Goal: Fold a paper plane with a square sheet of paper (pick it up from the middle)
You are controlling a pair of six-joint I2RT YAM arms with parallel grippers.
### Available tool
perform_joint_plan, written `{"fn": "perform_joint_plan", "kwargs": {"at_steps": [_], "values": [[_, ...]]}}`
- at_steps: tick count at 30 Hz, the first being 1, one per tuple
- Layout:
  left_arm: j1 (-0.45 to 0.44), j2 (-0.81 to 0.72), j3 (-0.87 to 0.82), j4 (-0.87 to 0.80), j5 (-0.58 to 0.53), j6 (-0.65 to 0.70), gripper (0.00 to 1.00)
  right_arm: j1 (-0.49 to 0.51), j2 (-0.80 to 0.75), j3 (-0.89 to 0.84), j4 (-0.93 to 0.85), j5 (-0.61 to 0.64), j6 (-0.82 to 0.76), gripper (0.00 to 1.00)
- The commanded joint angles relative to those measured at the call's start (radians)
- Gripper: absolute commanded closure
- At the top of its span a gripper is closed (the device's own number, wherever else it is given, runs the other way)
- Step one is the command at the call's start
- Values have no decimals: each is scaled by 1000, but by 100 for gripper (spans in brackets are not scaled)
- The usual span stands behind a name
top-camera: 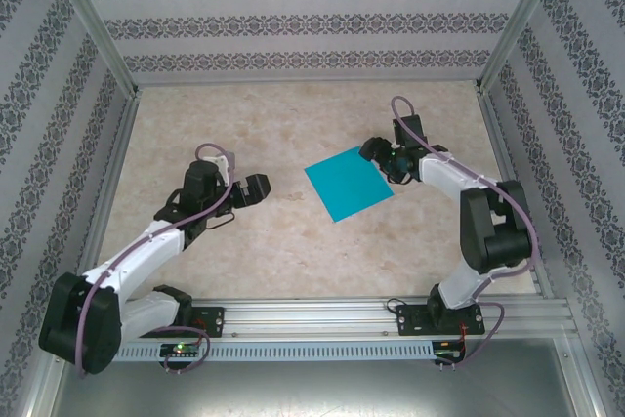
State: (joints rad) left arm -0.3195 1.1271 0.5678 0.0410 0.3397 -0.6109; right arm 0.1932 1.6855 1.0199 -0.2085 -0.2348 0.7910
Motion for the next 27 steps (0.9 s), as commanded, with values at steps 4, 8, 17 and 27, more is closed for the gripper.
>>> {"fn": "perform_joint_plan", "kwargs": {"at_steps": [4,8,17,27], "values": [[-49,75,76,49,9,-9,0,-24,42,-36,-67,-4,-49,20],[-65,111,95,54,-6,-9,0,-17,27,-113,-52,-4,-10,20],[-81,113,104,43,-36,-19,0,101,-133,-319,-6,89,169,19],[-82,-5,48,37,-113,13,0,247,-213,-114,-181,255,1,17]]}}
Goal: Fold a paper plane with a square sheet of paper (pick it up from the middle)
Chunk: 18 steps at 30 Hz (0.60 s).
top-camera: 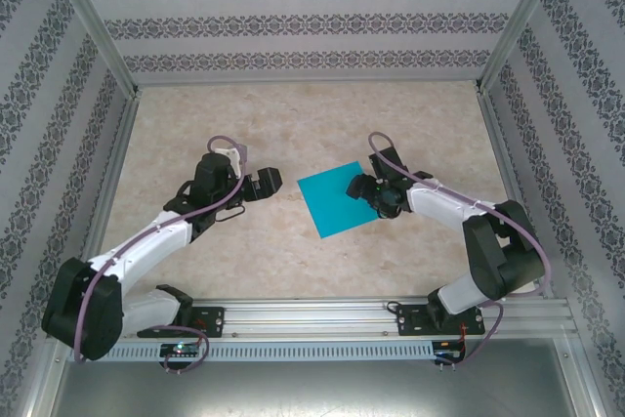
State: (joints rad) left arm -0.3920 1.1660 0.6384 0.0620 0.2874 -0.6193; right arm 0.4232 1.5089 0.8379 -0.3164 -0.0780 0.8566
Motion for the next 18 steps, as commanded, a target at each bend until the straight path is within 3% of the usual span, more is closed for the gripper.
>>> {"fn": "perform_joint_plan", "kwargs": {"at_steps": [1,9,13,18], "values": [[-10,-51,-26,15,-82,29,0,19,-30,79,-49,65,-85,17],[-9,-122,-36,4,-212,20,0,75,149,201,-1,-72,-124,22],[-4,-156,-71,12,-290,-23,0,111,206,228,-7,-80,-135,22],[4,-118,-57,19,-243,-22,0,118,247,190,6,-89,-124,22]]}}
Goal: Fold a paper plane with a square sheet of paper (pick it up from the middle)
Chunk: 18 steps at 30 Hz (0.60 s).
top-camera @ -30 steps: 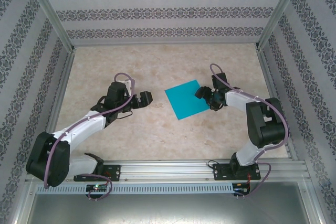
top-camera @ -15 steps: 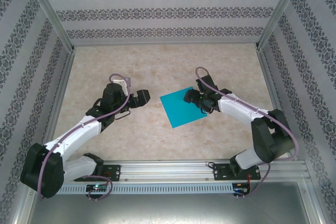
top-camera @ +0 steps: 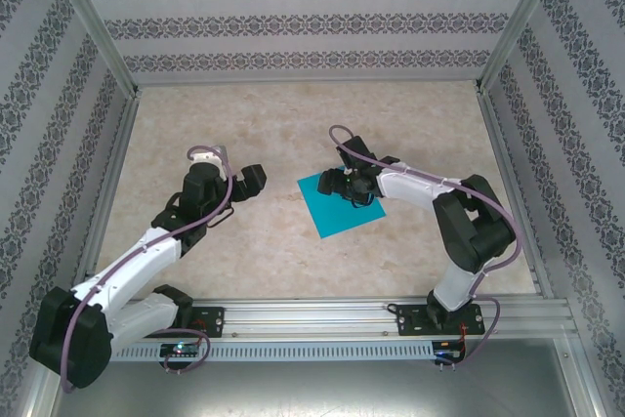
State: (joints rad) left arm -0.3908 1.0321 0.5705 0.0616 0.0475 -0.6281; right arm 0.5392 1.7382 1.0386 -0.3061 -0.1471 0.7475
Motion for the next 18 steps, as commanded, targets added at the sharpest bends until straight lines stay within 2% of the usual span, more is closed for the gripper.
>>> {"fn": "perform_joint_plan", "kwargs": {"at_steps": [1,8,14,18], "values": [[3,24,19,11,10,-10,0,4,23,-20,3,-27,-12,22],[2,32,10,37,-26,-18,0,26,0,-41,-19,2,9,23],[3,49,15,46,-21,-23,0,27,-83,49,-112,84,-71,15],[2,40,-7,63,-32,-44,0,28,-101,115,-196,207,-140,8]]}}
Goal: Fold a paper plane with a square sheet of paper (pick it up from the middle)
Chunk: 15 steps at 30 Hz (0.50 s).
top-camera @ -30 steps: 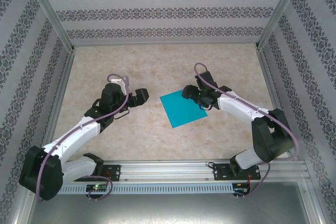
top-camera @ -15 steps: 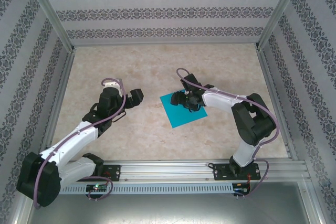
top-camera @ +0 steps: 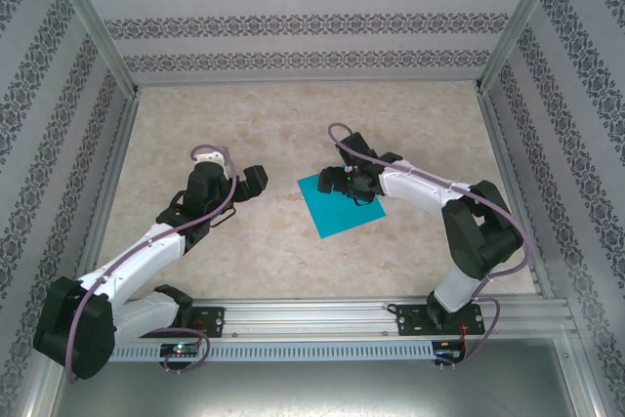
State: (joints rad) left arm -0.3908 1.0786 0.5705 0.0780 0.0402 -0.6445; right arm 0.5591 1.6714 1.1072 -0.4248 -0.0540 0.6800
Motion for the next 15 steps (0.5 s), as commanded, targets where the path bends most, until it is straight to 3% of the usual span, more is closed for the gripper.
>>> {"fn": "perform_joint_plan", "kwargs": {"at_steps": [1,5,15], "values": [[3,-10,-13,48,-30,-34,0,9,-33,61,-94,144,-88,4],[5,-21,-31,56,-37,-38,0,11,10,149,-196,195,-151,2],[13,23,-9,25,-3,-44,0,33,106,261,-350,188,-203,2]]}}
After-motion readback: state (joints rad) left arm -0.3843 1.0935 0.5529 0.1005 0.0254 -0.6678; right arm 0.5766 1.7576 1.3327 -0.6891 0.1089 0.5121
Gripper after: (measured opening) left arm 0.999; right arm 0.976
